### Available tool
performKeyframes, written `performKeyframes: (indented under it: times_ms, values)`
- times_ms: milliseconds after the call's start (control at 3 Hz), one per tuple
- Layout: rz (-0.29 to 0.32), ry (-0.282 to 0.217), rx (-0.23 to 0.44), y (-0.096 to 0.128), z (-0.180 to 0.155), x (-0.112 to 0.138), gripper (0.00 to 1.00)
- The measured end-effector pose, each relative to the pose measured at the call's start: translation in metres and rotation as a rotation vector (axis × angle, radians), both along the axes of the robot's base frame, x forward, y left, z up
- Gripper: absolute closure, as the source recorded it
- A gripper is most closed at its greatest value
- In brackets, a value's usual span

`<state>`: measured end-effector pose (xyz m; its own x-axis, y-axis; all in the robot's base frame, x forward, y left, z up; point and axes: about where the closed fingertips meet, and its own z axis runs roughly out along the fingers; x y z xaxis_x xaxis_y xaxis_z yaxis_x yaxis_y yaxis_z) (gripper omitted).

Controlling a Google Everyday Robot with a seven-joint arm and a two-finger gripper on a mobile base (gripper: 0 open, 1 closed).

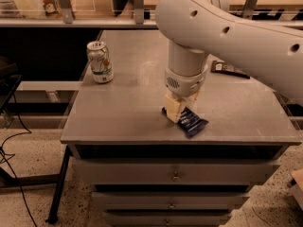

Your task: Move rxbar blueberry near 7up can

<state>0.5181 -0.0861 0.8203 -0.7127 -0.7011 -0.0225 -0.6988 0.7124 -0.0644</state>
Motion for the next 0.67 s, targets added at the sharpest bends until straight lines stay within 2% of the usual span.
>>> performKeyframes:
  times_ms: [333, 667]
  values:
    - [0.000, 0.000, 0.000, 0.000, 0.000, 0.000, 1.00]
    - [0.038, -0.032, -0.002, 0.006, 0.019, 0.003, 1.00]
